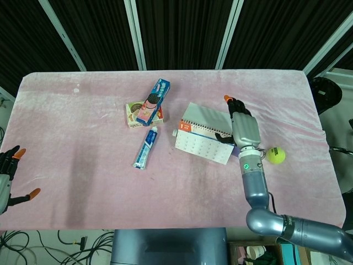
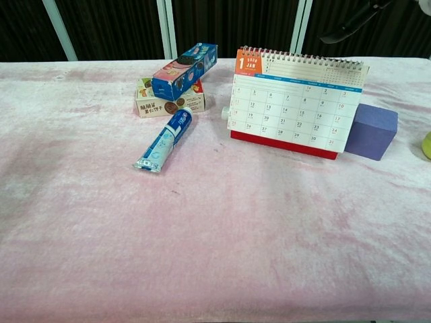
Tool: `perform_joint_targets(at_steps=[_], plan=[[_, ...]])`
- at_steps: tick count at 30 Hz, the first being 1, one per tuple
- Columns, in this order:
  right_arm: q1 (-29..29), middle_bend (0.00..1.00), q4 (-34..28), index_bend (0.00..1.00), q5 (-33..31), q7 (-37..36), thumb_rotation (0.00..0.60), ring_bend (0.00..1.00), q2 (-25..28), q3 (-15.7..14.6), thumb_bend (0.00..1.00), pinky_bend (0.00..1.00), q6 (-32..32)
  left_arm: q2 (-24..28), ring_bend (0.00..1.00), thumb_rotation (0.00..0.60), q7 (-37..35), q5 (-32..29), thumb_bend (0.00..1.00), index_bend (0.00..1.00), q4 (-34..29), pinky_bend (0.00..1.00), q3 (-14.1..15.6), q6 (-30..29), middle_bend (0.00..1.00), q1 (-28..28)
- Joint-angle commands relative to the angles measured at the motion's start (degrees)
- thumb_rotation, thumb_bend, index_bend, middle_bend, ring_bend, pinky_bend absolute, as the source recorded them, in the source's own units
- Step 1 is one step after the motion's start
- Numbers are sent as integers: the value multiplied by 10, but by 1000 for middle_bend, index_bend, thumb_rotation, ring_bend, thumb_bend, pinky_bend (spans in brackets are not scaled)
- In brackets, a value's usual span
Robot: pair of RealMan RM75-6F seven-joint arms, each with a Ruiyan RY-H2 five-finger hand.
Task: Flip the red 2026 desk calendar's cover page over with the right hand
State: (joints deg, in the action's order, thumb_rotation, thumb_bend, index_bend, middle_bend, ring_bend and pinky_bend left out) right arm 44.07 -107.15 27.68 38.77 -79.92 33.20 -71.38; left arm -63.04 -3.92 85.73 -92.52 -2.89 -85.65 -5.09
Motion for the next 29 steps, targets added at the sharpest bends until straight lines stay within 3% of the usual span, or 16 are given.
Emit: perform_joint_targets(at_steps=[1, 7, 14, 20, 25, 29], plan=[[1, 0, -14, 0, 1, 2, 600, 0, 34, -4, 157, 104, 14, 0, 0, 600, 0, 0, 0, 0, 0, 0, 0, -1, 0, 0], [-53, 0, -71, 0, 90, -15, 600, 0, 95, -59, 126, 85, -3, 2, 0, 600, 2, 3, 0, 0, -1, 0, 2, -2, 0, 2], [-171, 0, -92, 0, 285, -66, 600, 0, 180, -181, 80, 73, -46, 6, 0, 600, 22, 3, 0, 0, -4, 0, 8, 5, 0, 1], [-273, 0, -39, 0, 462, -152, 600, 0, 212, -292, 73, 73, -109, 9, 0, 600, 45, 2, 0, 0, -9, 0, 11, 10, 0, 1], [-324, 0, 20, 0, 546, -197, 600, 0, 207, -340, 95, 72, -159, 10, 0, 600, 55, 4, 0, 0, -9, 0, 13, 8, 0, 2], [-350, 0, 71, 0, 580, -241, 600, 0, 192, -352, 128, 73, -194, 10, 0, 600, 59, 6, 0, 0, -8, 0, 14, 8, 0, 3]])
